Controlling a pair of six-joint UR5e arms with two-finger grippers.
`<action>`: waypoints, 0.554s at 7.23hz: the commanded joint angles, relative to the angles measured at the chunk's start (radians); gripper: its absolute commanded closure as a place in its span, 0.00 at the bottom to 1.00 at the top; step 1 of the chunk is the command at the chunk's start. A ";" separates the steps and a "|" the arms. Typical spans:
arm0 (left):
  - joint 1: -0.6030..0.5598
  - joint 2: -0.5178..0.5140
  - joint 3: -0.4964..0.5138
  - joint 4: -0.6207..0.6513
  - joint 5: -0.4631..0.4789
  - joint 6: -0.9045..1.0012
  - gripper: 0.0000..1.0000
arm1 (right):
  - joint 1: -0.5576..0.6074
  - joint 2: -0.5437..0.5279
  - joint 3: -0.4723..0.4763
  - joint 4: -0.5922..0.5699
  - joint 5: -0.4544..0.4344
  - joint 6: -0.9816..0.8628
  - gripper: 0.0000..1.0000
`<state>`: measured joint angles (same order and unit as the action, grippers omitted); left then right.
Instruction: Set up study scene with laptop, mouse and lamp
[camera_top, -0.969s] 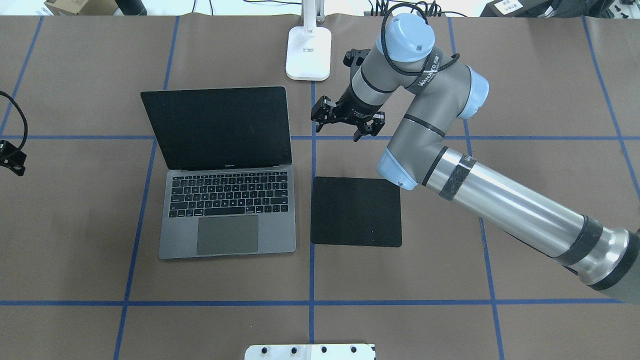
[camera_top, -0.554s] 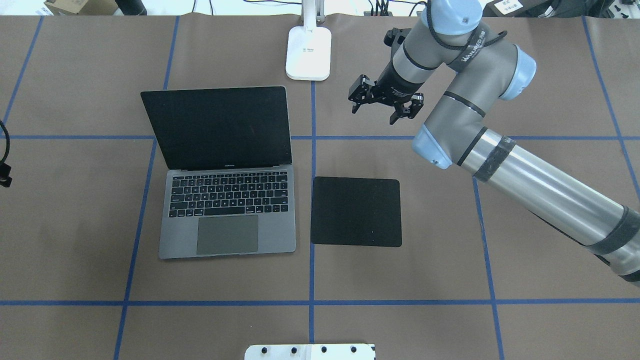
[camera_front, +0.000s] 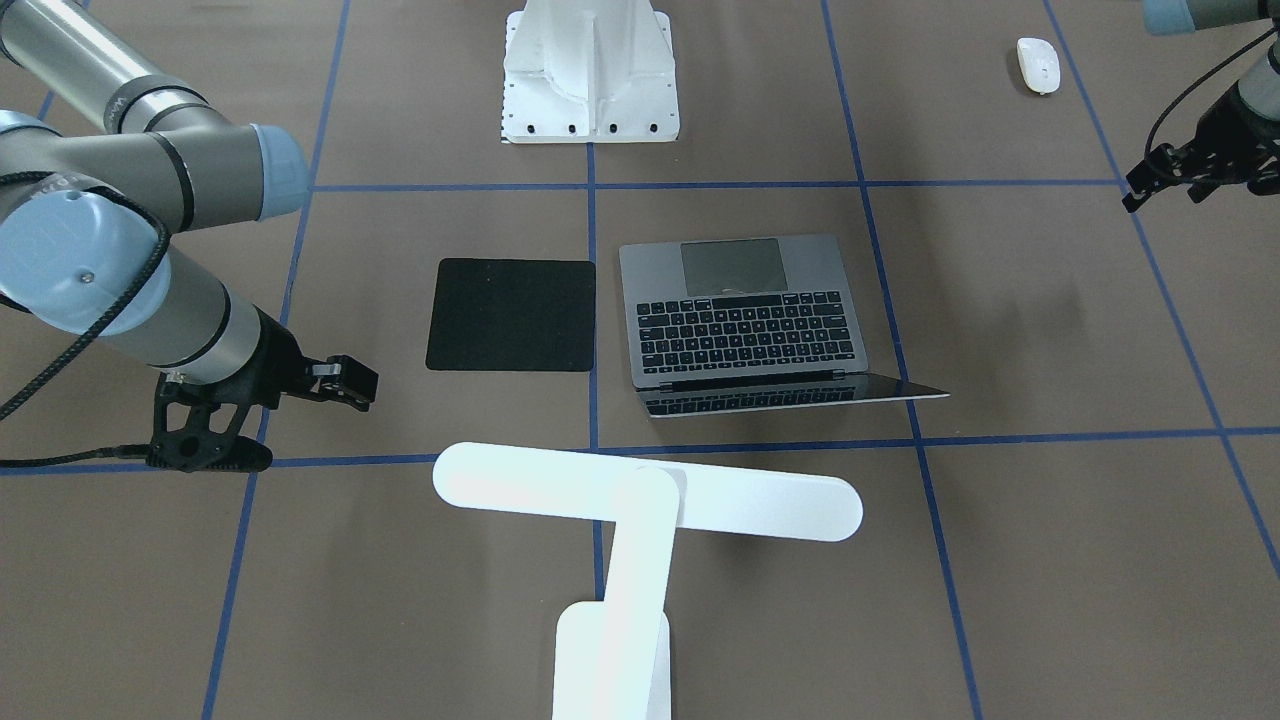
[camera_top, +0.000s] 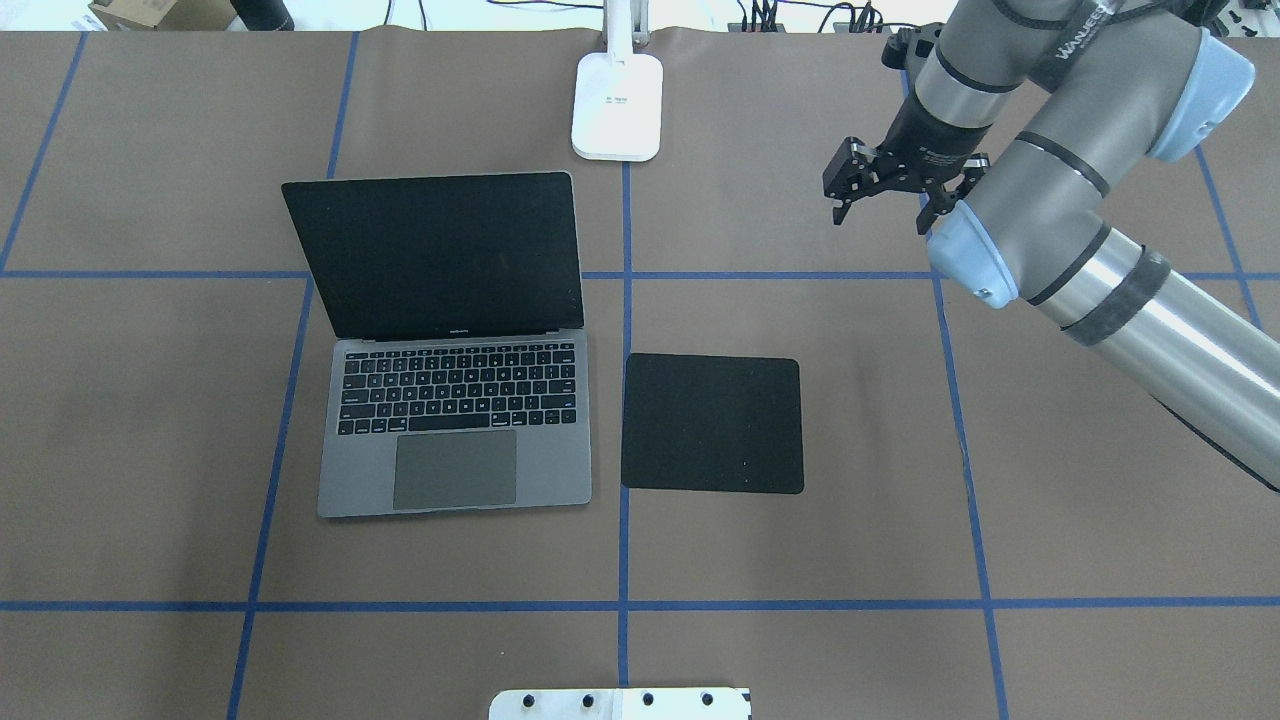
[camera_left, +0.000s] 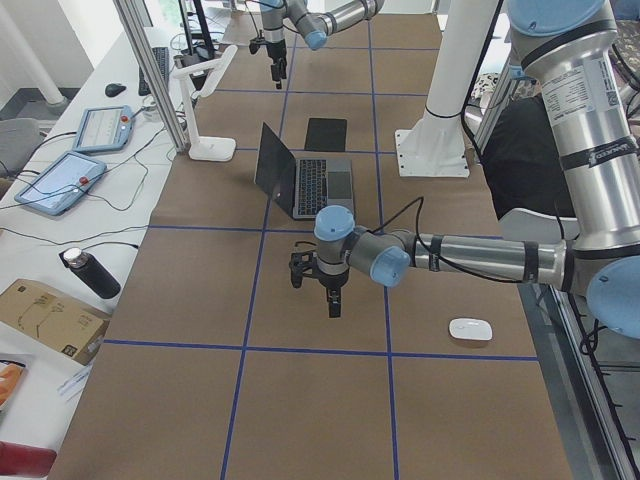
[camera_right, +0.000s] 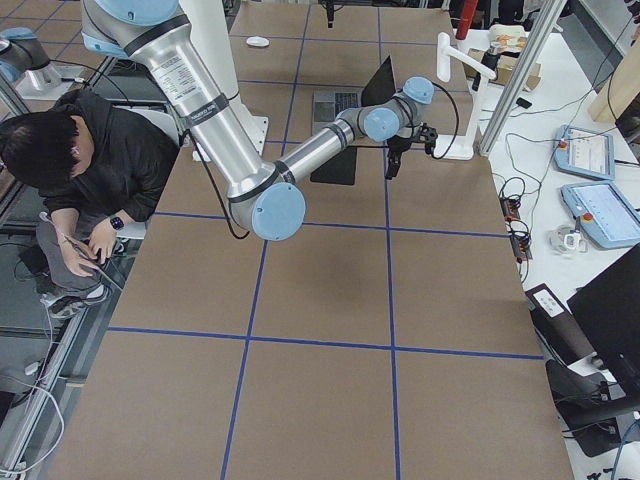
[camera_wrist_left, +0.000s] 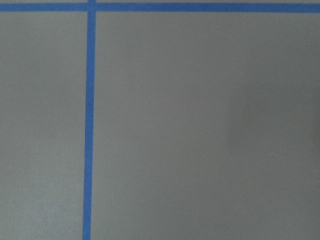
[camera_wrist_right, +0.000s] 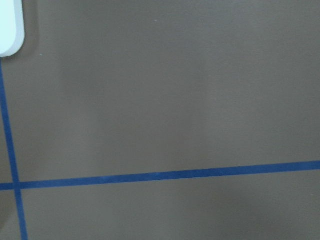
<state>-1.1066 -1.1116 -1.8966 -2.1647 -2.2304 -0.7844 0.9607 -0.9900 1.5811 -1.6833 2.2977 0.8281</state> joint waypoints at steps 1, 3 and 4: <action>0.112 0.114 -0.001 -0.209 0.011 -0.218 0.00 | 0.045 -0.147 0.132 -0.073 0.000 -0.137 0.01; 0.364 0.212 0.001 -0.410 0.136 -0.452 0.00 | 0.056 -0.214 0.178 -0.072 0.000 -0.170 0.01; 0.449 0.260 0.001 -0.470 0.164 -0.502 0.00 | 0.058 -0.222 0.184 -0.072 0.000 -0.170 0.01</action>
<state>-0.7801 -0.9112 -1.8967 -2.5425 -2.1126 -1.1952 1.0154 -1.1893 1.7490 -1.7545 2.2979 0.6664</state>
